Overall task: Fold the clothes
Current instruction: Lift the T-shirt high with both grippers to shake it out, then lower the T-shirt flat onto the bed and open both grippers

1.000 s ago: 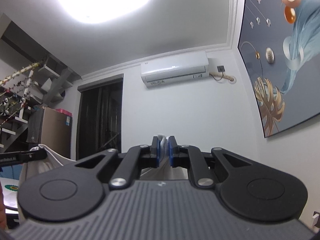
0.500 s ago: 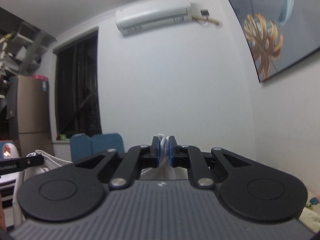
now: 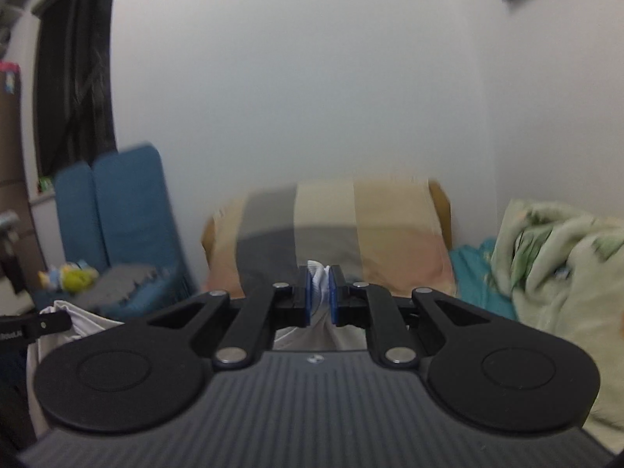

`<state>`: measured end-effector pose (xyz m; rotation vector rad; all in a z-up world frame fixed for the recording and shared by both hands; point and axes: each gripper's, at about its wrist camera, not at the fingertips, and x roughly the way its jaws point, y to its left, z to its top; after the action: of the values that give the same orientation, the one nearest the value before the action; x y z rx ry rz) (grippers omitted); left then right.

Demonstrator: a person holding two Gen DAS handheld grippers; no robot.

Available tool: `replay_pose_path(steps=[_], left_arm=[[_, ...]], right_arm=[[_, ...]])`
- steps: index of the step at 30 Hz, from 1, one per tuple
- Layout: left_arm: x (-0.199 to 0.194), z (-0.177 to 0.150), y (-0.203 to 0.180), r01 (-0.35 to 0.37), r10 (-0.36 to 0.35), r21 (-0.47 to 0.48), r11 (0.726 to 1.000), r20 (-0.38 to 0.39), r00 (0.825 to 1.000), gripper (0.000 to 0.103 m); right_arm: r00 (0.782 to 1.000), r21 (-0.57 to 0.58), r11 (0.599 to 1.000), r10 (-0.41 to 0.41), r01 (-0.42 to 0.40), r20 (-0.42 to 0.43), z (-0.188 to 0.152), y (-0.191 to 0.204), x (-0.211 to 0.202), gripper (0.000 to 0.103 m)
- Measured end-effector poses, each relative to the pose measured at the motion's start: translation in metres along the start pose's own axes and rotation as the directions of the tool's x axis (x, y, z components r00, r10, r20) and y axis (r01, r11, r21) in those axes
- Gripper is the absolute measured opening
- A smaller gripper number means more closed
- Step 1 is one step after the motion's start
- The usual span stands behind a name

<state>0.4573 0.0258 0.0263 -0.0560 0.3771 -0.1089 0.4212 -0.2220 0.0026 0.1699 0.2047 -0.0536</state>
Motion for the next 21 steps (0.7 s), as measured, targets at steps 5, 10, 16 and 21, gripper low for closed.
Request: replay_pose_path(steps=[5, 10, 16, 21], left_arm=[[0.131, -0.062, 0.013, -0.022, 0.025, 0.024, 0.999, -0.134, 0.991, 0.011], [0.205, -0.115, 0.015, -0.024, 0.036, 0.044, 0.999, -0.278, 0.96, 0.011], [0.229, -0.14, 0.025, -0.025, 0.027, 0.009, 1.0, -0.323, 0.946, 0.022], [0.198, -0.118, 0.036, -0.004, -0.002, -0.02, 1.0, -0.314, 0.95, 0.049]], right_arm=[[0.99, -0.009, 1.0, -0.024, 0.023, -0.142, -0.074, -0.016, 0.094, 0.012], [0.958, 0.02, 0.999, -0.026, 0.033, -0.287, -0.134, -0.034, 0.143, 0.012], [0.934, 0.066, 0.998, 0.01, 0.015, -0.357, -0.141, -0.039, 0.157, 0.016], [0.922, 0.129, 0.992, 0.063, -0.015, -0.383, -0.122, -0.039, 0.143, 0.038]])
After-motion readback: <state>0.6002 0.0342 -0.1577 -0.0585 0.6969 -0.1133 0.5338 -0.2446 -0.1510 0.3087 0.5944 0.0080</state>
